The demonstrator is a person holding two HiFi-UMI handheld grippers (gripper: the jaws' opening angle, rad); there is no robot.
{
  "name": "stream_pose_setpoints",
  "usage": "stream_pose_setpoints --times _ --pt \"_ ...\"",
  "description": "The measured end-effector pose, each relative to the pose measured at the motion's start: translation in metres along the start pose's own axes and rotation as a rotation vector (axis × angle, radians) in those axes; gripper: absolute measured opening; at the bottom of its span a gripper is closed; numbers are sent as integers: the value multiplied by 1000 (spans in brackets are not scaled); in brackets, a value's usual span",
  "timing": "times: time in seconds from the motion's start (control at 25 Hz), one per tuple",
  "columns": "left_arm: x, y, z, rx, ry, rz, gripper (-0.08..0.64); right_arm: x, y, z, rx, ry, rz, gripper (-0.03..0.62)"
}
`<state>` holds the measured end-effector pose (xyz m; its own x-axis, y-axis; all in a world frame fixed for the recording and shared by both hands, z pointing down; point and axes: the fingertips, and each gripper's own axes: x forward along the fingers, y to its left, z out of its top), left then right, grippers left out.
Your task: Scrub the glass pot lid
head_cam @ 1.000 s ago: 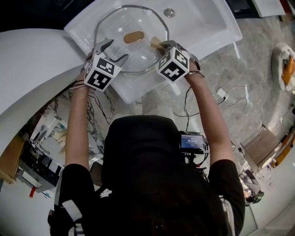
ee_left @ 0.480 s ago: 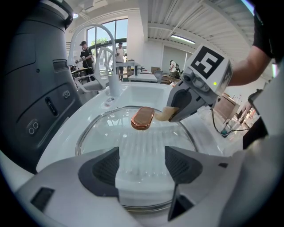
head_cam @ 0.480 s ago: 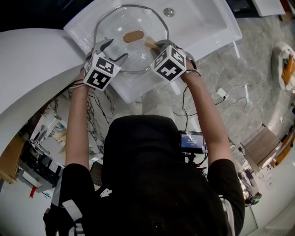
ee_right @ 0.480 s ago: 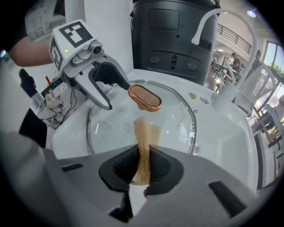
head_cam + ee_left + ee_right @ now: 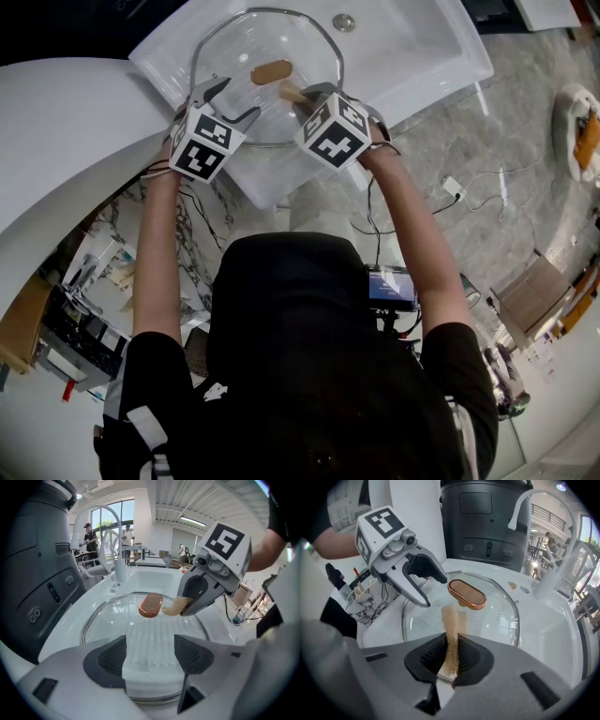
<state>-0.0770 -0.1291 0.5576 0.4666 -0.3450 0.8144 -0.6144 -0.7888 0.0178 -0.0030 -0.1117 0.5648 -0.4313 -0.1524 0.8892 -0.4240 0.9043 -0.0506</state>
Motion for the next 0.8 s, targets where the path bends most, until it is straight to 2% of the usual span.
stream_pose_setpoints --times 0.36,0.8 --pt "0 1 2 1 0 1 296 2 21 16 30 -43 65 14" --pt "0 1 2 3 3 1 296 3 27 19 35 -58 85 14"
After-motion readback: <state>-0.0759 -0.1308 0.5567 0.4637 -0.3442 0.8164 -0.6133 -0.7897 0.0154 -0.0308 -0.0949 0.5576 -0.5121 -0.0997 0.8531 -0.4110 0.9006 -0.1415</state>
